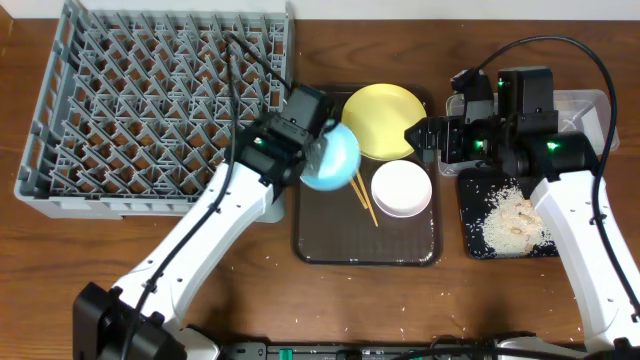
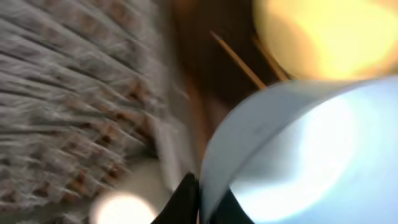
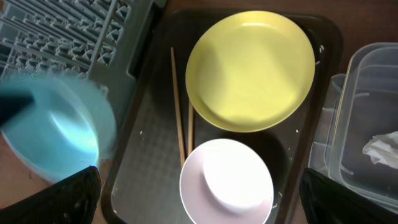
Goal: Sort waste into correct bins and load items into the dishwasher
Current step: 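Place the light-blue bowl into the dish rack with the left gripper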
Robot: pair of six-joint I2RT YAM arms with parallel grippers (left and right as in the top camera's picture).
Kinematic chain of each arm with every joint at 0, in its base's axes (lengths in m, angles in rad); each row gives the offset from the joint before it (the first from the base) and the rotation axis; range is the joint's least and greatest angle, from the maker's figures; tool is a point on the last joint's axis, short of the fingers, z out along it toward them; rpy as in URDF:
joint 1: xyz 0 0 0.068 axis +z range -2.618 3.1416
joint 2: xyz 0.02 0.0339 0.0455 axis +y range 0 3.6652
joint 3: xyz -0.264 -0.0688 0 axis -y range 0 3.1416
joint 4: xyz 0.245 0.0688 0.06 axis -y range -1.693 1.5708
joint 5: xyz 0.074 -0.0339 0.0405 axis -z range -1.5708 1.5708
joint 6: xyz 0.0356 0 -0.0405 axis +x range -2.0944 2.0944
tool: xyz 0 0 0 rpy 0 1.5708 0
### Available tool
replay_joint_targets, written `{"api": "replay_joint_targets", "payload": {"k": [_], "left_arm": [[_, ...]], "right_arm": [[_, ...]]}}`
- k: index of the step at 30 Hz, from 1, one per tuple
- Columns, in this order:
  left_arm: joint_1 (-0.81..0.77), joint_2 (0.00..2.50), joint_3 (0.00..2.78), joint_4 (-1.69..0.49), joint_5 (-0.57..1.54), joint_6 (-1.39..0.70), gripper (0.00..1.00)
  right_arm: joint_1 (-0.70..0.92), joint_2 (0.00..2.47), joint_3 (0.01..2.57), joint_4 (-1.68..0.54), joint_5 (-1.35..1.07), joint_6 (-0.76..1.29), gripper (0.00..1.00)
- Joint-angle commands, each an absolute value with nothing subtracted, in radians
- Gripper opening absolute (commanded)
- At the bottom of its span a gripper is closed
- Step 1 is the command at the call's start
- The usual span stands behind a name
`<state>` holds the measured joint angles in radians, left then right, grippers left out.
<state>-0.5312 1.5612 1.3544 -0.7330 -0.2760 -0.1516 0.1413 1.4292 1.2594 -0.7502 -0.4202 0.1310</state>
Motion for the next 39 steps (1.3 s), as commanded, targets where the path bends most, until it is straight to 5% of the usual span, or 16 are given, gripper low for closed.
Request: {"api": "replay_joint_targets", "payload": {"k": [1, 9, 18, 25, 32, 39], "left_arm": [[-0.483, 1.549, 1.371, -0.635, -0.685, -0.248, 0.07], [-0.406, 1.715, 1.359, -0.351, -1.217, -0.271, 0.07], [-0.425, 1.969, 1.359, -0.342, -1.543, -0.271, 0.07], [-0.476, 2.006, 1.346, -0.447, -1.529, -0.272, 0.07], [-0.509, 2.006, 1.345, -0.597, -1.24, -0.272, 0.08], [-0.509, 1.979, 1.348, -0.674, -0.979, -0.271, 0.29]], "right_arm": [[0.139, 1.419, 1.281, -0.752, -0.418, 0.118, 0.99], [0.139, 1.419, 1.281, -0.752, -0.419, 0.118, 0.99], [0.139, 1.419, 1.281, -0.752, -0.418, 0.118, 0.99], [0.139, 1.419, 1.281, -0.752, -0.419, 0.118, 0.99], [0.139, 1.419, 1.281, -0.752, -0.419, 0.118, 0.99], [0.139, 1.419, 1.281, -0.752, -0.419, 0.118, 0.99]]}}
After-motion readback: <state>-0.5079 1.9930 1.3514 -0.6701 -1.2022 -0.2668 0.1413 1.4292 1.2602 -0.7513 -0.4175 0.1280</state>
